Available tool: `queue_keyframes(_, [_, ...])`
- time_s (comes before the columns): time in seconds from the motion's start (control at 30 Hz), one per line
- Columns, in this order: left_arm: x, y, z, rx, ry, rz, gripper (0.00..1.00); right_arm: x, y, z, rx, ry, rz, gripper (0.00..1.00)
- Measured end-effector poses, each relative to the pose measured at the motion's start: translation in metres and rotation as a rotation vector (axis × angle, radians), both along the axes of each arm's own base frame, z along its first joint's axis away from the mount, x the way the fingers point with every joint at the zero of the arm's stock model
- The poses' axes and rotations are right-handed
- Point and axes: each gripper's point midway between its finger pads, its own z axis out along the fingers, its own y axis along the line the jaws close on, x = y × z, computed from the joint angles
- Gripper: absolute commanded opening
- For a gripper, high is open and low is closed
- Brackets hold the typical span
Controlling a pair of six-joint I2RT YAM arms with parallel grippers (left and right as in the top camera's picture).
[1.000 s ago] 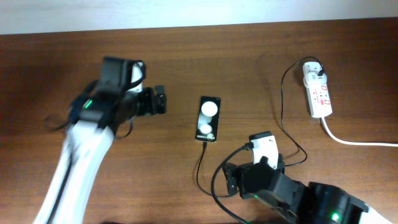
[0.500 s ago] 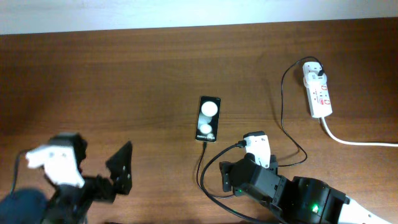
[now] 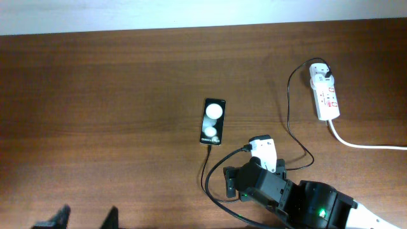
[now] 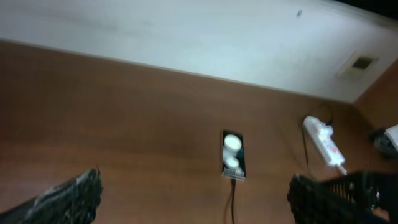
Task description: Plug charger to phone and switch on socket
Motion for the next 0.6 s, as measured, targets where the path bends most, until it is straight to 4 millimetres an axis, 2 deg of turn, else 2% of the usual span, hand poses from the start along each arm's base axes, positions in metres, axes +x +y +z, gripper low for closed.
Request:
queue_keyframes(0.1, [-0.032, 0.003, -0.060, 0.030, 0.265, -0.001, 0.99, 0.000, 0.000, -0.001, -0.005, 0.003, 0.000, 0.99])
queue_keyframes(0.13, [-0.035, 0.004, -0.064, 0.032, 0.280, 0.001, 0.99, 0.000, 0.000, -0.001, -0.005, 0.003, 0.001, 0.99])
queue_keyframes(0.3, [-0.038, 0.005, -0.065, 0.027, 0.270, 0.026, 0.99, 0.000, 0.000, -0.001, -0.005, 0.003, 0.001, 0.99])
queue_keyframes(0.5, [-0.058, 0.006, -0.065, 0.018, 0.164, 0.030, 0.99, 0.001, 0.001, -0.003, -0.011, 0.009, -0.004, 1.00])
queue_keyframes(0.6, [-0.069, 0.007, -0.066, 0.012, 0.101, 0.030, 0.99, 0.002, 0.004, -0.010, -0.019, 0.033, -0.031, 0.87])
